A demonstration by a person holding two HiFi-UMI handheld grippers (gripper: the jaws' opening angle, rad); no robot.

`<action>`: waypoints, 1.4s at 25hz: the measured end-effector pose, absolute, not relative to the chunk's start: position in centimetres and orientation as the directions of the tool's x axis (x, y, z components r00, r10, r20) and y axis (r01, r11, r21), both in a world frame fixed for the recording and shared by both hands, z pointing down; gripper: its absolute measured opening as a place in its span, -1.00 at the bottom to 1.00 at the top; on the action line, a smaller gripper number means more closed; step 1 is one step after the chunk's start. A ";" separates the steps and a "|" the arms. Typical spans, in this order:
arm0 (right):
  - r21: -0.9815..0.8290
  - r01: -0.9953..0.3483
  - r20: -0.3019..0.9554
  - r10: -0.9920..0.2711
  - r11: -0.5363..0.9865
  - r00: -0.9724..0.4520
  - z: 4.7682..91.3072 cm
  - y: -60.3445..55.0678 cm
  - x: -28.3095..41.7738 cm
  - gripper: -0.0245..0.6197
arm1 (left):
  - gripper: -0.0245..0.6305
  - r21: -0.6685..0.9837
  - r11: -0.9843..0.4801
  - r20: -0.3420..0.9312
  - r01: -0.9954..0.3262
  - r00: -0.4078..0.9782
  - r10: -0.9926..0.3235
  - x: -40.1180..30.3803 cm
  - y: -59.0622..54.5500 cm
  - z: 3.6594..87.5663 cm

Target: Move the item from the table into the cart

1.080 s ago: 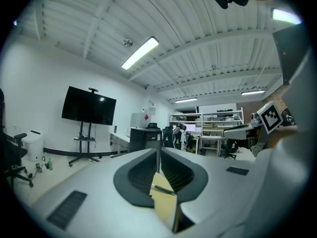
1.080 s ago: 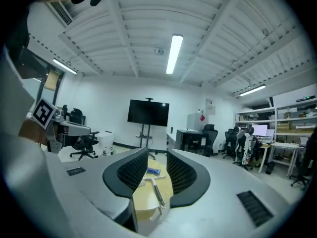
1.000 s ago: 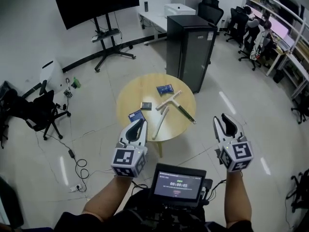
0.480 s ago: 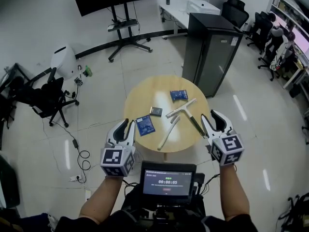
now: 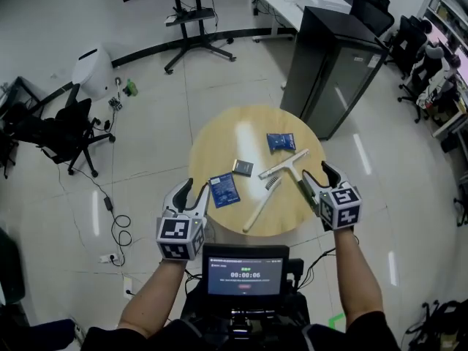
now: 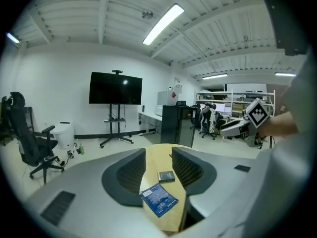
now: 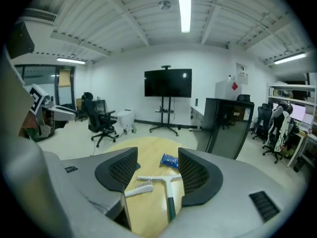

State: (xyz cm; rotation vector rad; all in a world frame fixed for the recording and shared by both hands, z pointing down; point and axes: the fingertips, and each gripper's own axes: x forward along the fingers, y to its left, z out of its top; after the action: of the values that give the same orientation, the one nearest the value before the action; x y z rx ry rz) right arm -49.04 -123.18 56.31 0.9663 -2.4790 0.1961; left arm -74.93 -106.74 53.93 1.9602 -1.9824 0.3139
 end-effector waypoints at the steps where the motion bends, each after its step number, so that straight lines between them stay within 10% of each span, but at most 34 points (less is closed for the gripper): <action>1: 0.037 -0.665 0.503 -0.588 0.746 -0.633 58.2 -124.1 -50.0 -0.11 | -0.38 0.081 0.030 0.394 -0.996 0.004 -0.919 -76.2 -107.6 55.2; 25: -0.033 -0.595 0.839 -0.301 0.803 -0.453 87.6 -141.1 -51.2 -0.11 | -0.37 0.196 0.094 0.691 -0.976 0.070 -0.720 -73.2 -126.4 79.6; 35: -0.039 -0.599 0.844 -0.295 0.800 -0.448 91.0 -142.7 -52.2 -0.67 | -0.37 0.223 0.103 0.718 -0.969 0.091 -0.690 -74.1 -128.4 83.5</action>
State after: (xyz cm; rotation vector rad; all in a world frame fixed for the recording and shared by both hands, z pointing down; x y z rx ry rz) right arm -52.23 -142.73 90.99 0.6620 -2.0607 0.4157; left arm -74.07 -128.35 83.46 1.6496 -1.6617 0.4908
